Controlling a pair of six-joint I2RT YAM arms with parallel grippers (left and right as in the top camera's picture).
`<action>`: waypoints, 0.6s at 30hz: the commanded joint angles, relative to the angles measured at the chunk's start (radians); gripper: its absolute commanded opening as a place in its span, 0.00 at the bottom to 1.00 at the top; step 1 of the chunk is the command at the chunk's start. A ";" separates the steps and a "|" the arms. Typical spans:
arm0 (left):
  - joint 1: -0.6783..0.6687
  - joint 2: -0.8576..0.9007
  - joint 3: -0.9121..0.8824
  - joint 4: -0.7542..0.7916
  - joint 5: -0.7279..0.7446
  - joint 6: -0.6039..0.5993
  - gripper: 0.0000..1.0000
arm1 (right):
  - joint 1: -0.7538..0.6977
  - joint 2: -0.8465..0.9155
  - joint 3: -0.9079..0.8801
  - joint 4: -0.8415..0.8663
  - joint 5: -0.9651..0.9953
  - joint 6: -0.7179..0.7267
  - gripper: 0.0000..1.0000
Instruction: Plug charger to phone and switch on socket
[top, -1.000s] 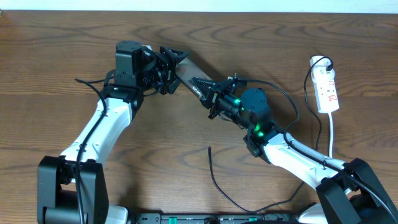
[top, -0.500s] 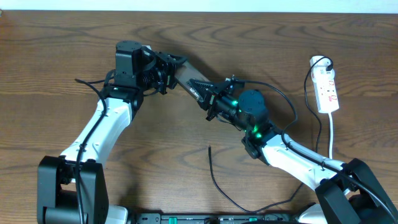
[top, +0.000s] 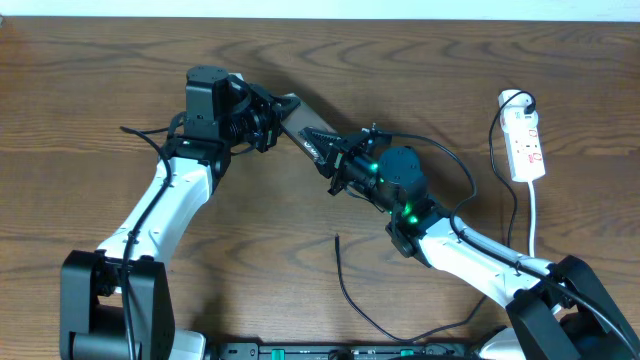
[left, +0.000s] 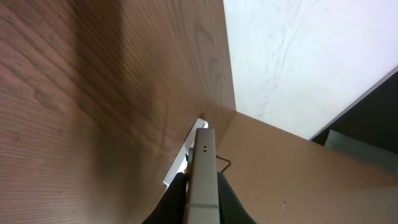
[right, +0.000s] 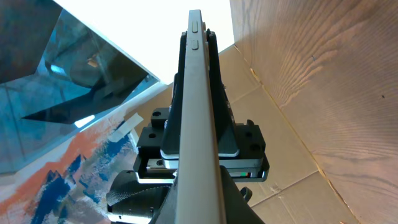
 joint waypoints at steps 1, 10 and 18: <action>0.003 -0.022 0.007 0.006 -0.013 -0.008 0.07 | 0.010 -0.006 0.016 0.004 0.005 -0.013 0.01; 0.029 -0.022 0.007 0.024 -0.019 0.036 0.07 | 0.008 -0.006 0.016 0.005 0.005 -0.016 0.96; 0.174 -0.022 0.007 0.029 0.092 0.107 0.07 | 0.000 -0.006 0.016 0.005 0.003 -0.174 0.99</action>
